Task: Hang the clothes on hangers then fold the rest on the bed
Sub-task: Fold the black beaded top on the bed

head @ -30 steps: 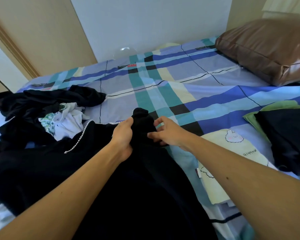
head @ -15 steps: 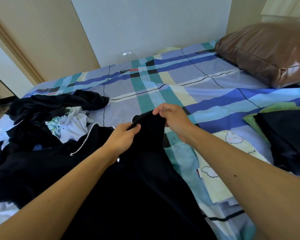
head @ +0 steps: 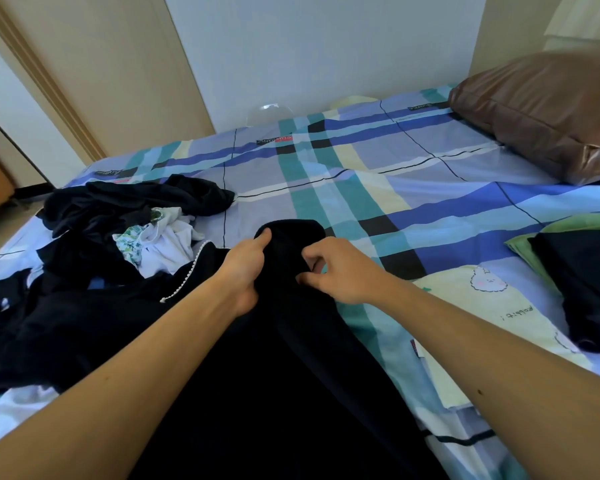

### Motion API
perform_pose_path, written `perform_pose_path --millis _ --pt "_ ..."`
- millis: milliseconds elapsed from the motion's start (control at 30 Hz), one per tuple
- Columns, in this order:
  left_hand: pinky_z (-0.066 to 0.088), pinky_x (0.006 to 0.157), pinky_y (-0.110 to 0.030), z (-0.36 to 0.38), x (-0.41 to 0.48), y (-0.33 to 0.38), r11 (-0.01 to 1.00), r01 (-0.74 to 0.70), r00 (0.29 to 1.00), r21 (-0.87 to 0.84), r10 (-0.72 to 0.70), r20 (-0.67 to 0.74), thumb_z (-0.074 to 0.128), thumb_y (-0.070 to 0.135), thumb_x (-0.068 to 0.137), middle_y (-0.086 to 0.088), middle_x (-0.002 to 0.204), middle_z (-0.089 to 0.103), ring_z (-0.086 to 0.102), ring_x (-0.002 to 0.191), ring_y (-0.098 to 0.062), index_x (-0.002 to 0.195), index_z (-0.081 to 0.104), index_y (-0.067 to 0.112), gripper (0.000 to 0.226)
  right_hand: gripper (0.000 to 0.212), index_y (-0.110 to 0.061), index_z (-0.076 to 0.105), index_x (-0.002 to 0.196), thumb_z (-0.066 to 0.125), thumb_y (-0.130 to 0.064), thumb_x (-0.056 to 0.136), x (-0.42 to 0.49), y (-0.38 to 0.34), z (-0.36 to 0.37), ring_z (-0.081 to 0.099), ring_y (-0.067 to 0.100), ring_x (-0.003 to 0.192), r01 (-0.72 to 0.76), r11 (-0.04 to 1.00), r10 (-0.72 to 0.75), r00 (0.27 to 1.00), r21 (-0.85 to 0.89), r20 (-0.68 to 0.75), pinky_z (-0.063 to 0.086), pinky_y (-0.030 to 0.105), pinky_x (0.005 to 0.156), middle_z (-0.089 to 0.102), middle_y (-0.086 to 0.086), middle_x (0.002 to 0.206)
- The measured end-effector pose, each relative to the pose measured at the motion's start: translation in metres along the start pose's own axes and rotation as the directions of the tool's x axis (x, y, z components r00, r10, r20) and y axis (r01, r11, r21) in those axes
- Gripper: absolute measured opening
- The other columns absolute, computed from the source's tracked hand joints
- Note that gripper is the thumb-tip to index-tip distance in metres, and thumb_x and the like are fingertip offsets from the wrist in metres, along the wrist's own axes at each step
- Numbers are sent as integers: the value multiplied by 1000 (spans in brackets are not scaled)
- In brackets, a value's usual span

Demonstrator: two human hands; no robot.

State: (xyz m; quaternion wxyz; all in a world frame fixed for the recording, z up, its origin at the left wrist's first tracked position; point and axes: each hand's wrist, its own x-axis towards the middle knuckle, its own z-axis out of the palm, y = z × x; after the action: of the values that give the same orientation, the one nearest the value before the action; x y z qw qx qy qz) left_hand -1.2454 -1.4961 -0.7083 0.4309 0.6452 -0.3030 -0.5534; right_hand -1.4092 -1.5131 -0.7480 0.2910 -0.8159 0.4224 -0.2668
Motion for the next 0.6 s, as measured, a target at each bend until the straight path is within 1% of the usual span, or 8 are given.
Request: perform_pose_path --millis 100,167,233,300,367,467,500,600 --pt "55 64 -33 -6 2 0 995 -58 998 78 59 -6 48 45 104 -12 102 74 72 87 -26 111 67 13 39 37 -5 46 67 69 -18 93 3 -2 -4 47 24 59 -129 969 120 991 210 52 38 31 61 48 10 63" --pt "51 63 -29 -14 1 -1 960 -156 985 234 168 -35 46 49 103 -5 97 72 69 85 -19 98 66 17 38 21 -10 60 78 63 -20 97 5 1 -11 58 14 75 -241 883 215 970 403 109 43 25 70 60 0 77" --pt "44 61 -25 -23 3 -6 867 -237 959 439 282 -39 45 52 103 0 84 66 62 78 -14 87 63 13 46 15 -14 66 90 57 -20 100 6 5 -20 65 20 88 -275 770 267 958 576 102 52 33 83 68 0 90" --pt "42 64 -29 -33 10 -16 756 -273 924 595 377 -56 46 56 100 -10 81 59 55 76 -15 95 61 1 57 25 -15 58 78 50 -16 102 6 5 -25 61 15 74 -246 652 303 952 717 51 50 32 77 60 0 77" --pt "45 75 -33 -37 14 -23 607 -339 826 719 558 -82 49 53 98 -13 97 58 56 87 -16 107 58 5 50 29 -16 53 76 45 -17 104 4 2 -28 54 14 70 -236 562 368 930 793 17 43 29 73 53 -1 72" --pt "44 77 -24 -27 -6 -18 311 -665 497 679 863 92 57 34 98 2 101 56 52 88 -10 100 57 18 16 25 -9 63 95 45 -24 107 2 -1 -30 61 23 85 -266 475 453 891 839 26 47 36 78 65 7 88" --pt "42 73 -20 -21 -16 -15 254 -751 453 610 869 197 61 28 97 5 94 58 54 82 -9 94 58 19 10 28 -6 65 103 45 -24 107 2 -3 -29 65 23 86 -274 435 474 880 857 41 51 36 77 68 9 92" --pt "43 69 -20 -6 -29 -18 143 -834 433 533 767 473 75 28 87 9 84 59 57 78 -12 90 62 20 15 34 1 64 120 44 -24 107 3 -12 -29 66 25 87 -267 353 515 856 897 52 53 36 73 67 17 99"
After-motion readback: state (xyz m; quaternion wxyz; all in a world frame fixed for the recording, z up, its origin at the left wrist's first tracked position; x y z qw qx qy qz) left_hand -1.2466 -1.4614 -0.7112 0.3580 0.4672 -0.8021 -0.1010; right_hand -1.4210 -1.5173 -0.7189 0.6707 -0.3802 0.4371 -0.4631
